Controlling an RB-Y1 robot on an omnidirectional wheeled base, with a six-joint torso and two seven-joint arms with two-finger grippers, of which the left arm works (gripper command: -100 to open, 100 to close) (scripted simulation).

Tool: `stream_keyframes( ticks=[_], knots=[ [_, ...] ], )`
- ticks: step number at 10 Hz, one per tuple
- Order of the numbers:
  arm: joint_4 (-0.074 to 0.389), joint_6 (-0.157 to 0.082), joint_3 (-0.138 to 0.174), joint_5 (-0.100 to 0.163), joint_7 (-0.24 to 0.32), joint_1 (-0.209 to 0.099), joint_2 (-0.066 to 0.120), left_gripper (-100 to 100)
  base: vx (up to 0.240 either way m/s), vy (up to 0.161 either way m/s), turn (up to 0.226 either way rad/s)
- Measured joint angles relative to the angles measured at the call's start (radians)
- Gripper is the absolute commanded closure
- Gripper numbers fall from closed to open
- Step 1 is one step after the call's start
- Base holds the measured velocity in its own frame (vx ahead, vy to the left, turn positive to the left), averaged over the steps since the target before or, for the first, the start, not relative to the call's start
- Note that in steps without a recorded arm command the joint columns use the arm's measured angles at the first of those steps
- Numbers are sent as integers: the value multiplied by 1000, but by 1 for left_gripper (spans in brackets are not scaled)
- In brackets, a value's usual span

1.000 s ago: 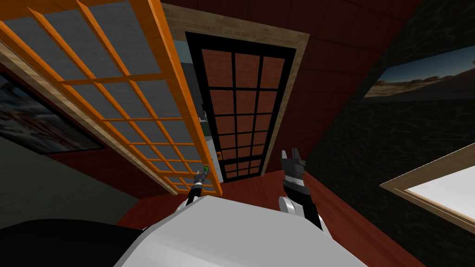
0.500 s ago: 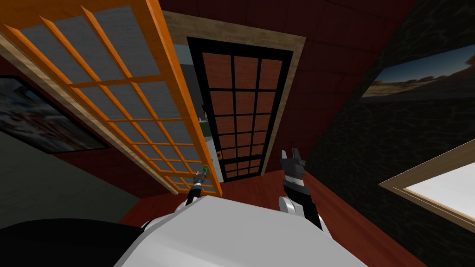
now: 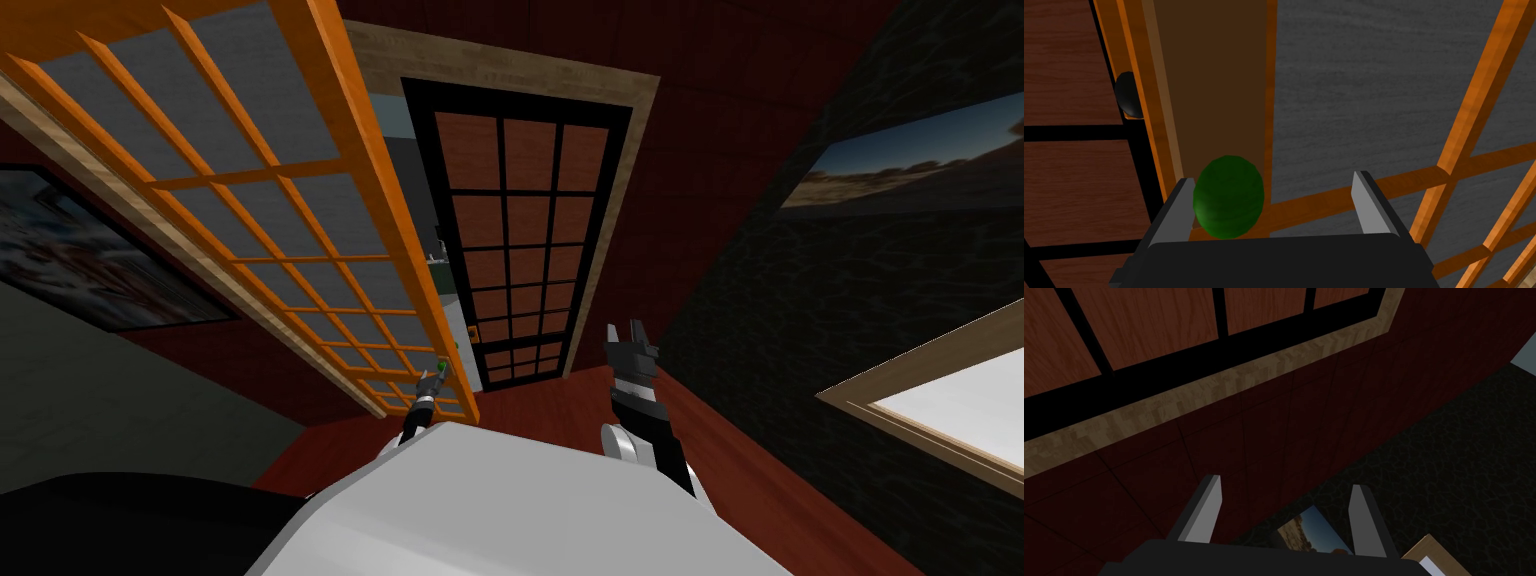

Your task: Pull the door open

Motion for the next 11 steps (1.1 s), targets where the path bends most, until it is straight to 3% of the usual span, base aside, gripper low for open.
stream_keyframes(
  ticks=[1,2,3,5,6,7,8,10,11],
  knots=[
    [-31,12,1,0,-3,15,-9,100,-28,0,-6],
    [7,-2,3,1,-5,-2,-2,100,-9,-5,-16],
    [-78,29,-4,-3,1,48,-16,100,7,-7,19],
    [-7,0,1,1,-3,14,-6,100,3,3,3],
    [-33,2,-1,-1,-1,32,-11,100,1,-2,27],
    [-134,56,-7,-5,1,75,-32,100,-18,-12,-8],
    [-125,67,-10,-5,5,56,-20,100,-27,-25,-111],
    [-124,53,-22,-1,42,42,-25,100,-25,4,-69],
    [-140,60,-26,2,64,47,-27,100,-39,29,-48]
  ],
)
